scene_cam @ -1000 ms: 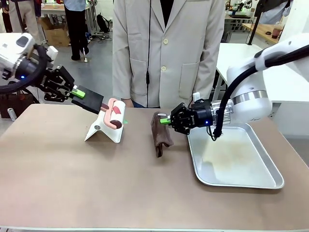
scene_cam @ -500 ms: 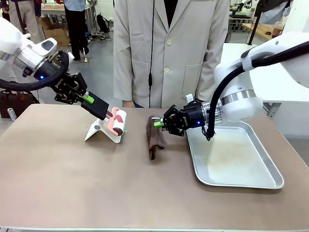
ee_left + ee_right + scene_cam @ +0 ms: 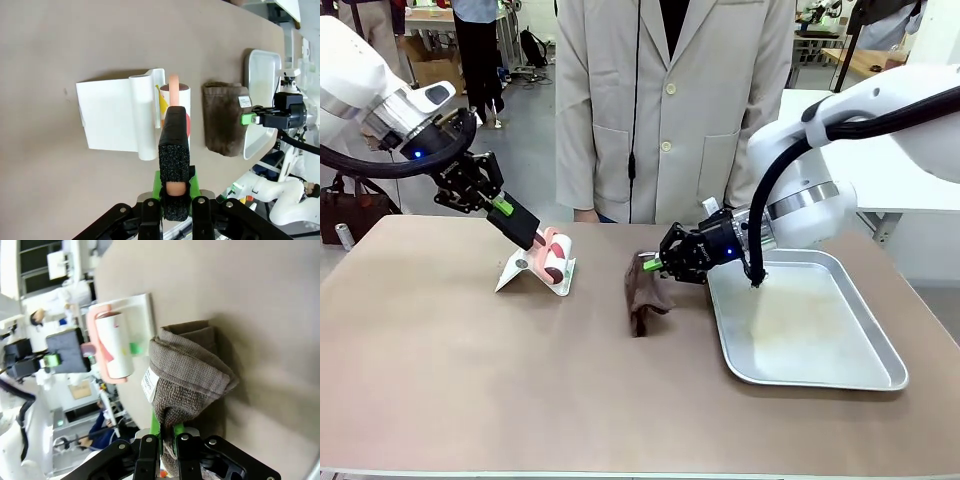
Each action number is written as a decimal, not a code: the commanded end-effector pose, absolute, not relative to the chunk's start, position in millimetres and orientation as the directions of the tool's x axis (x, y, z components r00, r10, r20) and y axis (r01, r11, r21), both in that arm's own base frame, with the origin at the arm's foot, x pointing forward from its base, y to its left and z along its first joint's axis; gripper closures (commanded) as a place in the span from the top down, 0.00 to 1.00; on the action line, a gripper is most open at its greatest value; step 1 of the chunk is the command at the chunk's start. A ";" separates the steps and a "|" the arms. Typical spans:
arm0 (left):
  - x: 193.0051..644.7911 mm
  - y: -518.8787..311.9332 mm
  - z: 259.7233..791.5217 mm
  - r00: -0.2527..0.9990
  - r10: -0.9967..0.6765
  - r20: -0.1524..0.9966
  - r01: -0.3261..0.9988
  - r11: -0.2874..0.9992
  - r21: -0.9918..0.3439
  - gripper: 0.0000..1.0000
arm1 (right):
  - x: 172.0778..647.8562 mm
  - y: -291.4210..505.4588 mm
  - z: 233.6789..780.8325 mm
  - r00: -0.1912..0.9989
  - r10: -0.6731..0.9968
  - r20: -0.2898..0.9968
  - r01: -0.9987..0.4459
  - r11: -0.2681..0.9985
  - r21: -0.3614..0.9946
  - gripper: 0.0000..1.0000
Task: Clean the surface of the table.
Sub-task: Return the Lint Roller and towel to their original positions.
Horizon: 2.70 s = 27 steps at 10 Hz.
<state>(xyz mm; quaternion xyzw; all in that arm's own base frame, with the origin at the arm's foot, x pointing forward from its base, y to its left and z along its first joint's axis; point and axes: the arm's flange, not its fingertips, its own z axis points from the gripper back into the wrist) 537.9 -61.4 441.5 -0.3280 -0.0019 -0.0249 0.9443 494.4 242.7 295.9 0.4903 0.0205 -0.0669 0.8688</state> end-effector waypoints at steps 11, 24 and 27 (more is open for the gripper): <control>553.9 -80.2 426.5 0.998 -0.064 0.000 0.054 0.838 -0.543 0.22 | 505.5 261.6 303.8 0.993 -0.101 -0.064 0.118 0.757 0.643 0.11; 554.9 -88.9 415.8 0.999 -0.051 0.019 0.053 0.863 -0.502 0.22 | 501.2 259.1 301.6 0.994 -0.088 -0.059 0.106 0.763 0.638 0.11; 552.8 -90.7 413.2 0.998 -0.062 0.009 0.058 0.875 -0.480 0.80 | 501.0 258.5 301.5 0.993 -0.096 -0.075 0.122 0.758 0.641 0.66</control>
